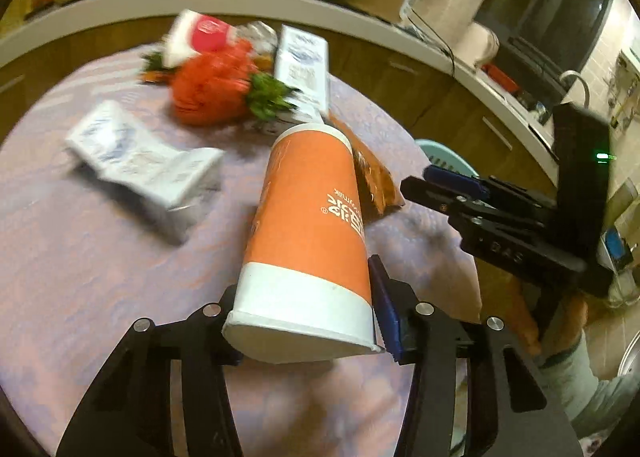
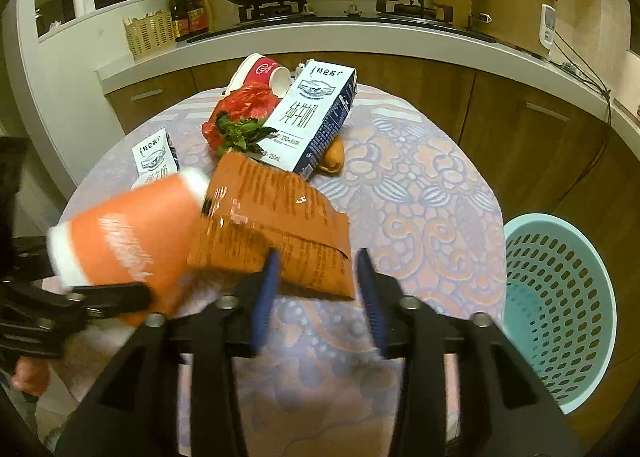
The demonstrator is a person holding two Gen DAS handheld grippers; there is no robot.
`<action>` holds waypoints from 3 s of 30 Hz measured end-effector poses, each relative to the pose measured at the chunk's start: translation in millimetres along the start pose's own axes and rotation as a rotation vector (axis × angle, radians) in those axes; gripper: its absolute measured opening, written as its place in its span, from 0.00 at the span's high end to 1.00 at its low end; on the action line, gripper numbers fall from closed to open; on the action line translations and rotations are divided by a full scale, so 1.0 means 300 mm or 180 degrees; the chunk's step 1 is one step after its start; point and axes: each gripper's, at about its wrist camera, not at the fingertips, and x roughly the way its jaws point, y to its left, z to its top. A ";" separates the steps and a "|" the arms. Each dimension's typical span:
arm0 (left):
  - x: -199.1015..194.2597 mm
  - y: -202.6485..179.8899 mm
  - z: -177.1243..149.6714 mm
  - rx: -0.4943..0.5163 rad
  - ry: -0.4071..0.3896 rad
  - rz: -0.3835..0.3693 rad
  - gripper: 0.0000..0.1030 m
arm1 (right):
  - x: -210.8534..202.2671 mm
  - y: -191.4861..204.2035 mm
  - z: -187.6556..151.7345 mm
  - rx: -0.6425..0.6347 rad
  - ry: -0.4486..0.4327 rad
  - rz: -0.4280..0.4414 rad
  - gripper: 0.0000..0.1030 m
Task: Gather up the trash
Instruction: 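Grasp the orange paper cup with left tool while right tool grasps the orange wrapper, then carry cup and wrapper over the blue basket and open both tools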
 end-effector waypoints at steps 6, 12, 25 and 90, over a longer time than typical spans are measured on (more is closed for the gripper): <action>-0.139 0.114 -0.006 -0.0336 -0.0269 0.0192 0.54 | 0.061 0.022 0.019 0.0121 0.0175 0.0193 0.23; -0.166 0.166 -0.009 -0.0481 -0.0374 0.0114 0.53 | 0.195 0.062 0.033 0.0248 0.0557 0.0135 0.13; -0.127 0.089 0.039 -0.0254 -0.0402 0.0061 0.53 | 0.176 0.119 0.023 0.0011 0.0441 0.0085 0.80; 0.443 -0.499 0.362 0.0326 -0.0082 -0.0183 0.36 | -0.108 -0.742 -0.084 0.1339 0.0109 -0.0700 0.47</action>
